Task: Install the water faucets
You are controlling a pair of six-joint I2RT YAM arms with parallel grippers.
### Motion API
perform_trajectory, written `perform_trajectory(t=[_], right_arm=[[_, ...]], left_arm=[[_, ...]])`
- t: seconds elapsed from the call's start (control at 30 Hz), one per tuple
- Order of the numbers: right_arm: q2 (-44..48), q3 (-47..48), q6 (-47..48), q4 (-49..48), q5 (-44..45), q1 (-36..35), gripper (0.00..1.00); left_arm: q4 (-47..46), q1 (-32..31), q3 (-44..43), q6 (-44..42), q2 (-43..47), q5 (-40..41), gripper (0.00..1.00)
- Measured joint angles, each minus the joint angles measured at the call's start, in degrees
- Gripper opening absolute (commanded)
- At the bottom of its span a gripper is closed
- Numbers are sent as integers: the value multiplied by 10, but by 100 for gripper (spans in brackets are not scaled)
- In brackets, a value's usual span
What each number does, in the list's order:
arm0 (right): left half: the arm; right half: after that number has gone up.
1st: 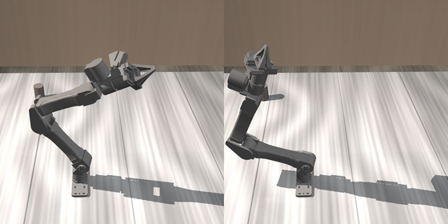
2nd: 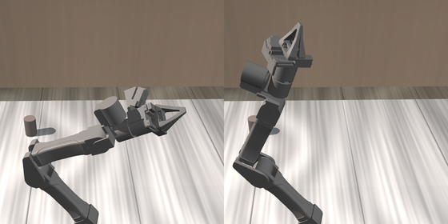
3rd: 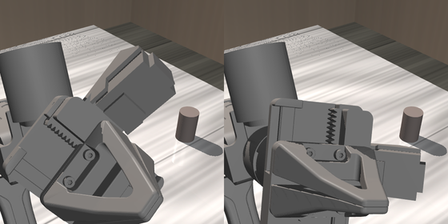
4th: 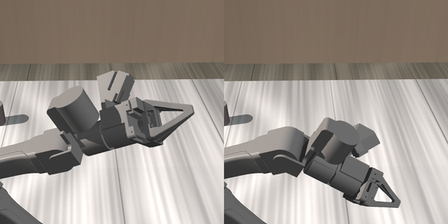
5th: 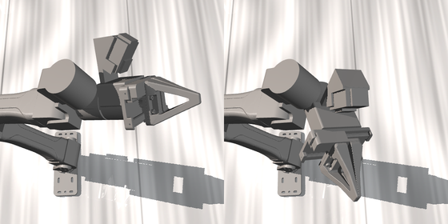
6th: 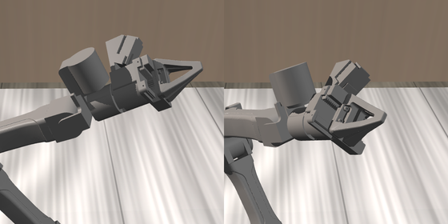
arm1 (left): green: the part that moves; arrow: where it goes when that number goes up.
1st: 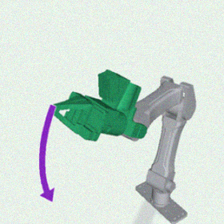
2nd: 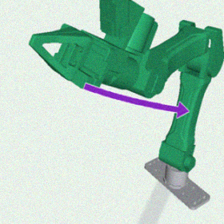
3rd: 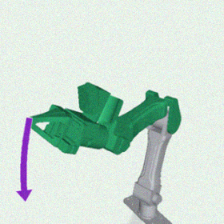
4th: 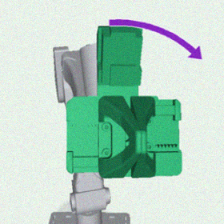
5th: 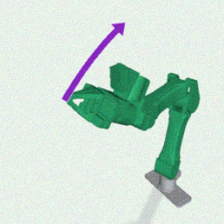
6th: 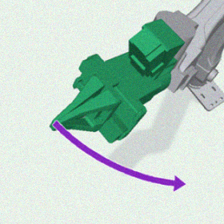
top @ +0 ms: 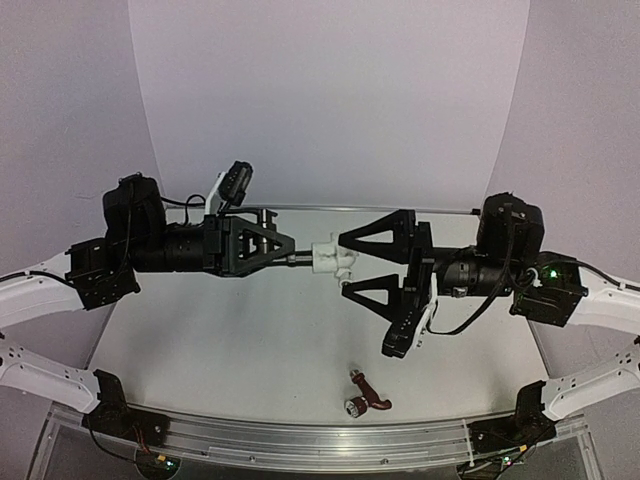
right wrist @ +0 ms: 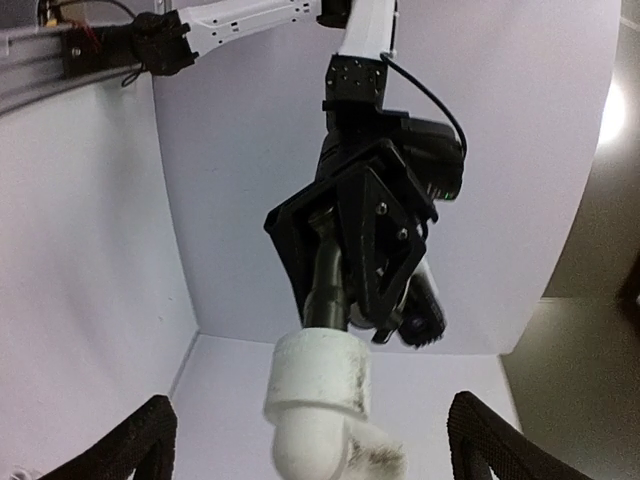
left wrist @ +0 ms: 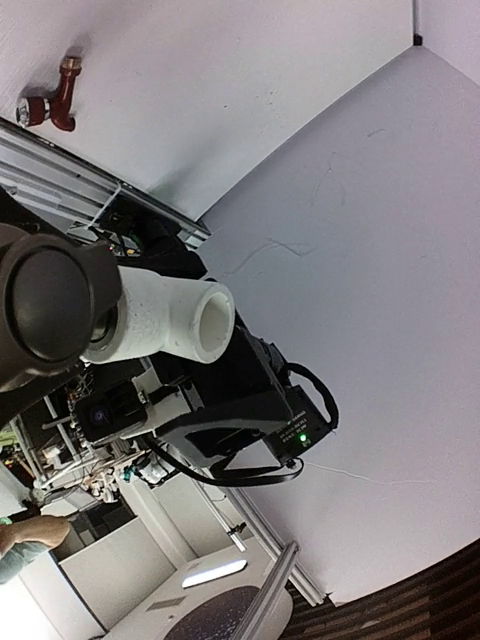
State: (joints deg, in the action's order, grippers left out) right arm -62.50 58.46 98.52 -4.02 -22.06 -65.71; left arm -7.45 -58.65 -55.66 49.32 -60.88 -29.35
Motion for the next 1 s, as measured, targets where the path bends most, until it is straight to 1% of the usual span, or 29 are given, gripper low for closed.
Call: perform_trajectory(t=[0.13, 0.3, 0.47, 0.6, 0.67, 0.77, 0.87, 1.0], right_arm=[[0, -7, 81, -21, -3, 0, 75], [-3, -14, 132, -39, -3, 0, 63], [-11, -27, 150, -63, -3, 0, 54], [-16, -32, 157, -76, -5, 0, 41], [-16, -33, 159, -83, -6, 0, 36], [-16, -34, 174, -88, -5, 0, 31], [-16, -34, 175, -90, -4, 0, 28], [-20, -33, 144, -83, 3, -1, 25]], left_arm=[[4, 1, -14, 27, -25, -36, 0], [3, 2, -14, 55, -36, -74, 0], [-4, 2, -17, 81, -45, -97, 0], [-14, 2, -17, 95, -48, -102, 0], [-20, 2, -17, 100, -48, -102, 0], [-28, 2, -17, 120, -47, -101, 0], [-33, 2, -15, 121, -46, -99, 0], [-53, 1, 10, 122, -38, -87, 0]])
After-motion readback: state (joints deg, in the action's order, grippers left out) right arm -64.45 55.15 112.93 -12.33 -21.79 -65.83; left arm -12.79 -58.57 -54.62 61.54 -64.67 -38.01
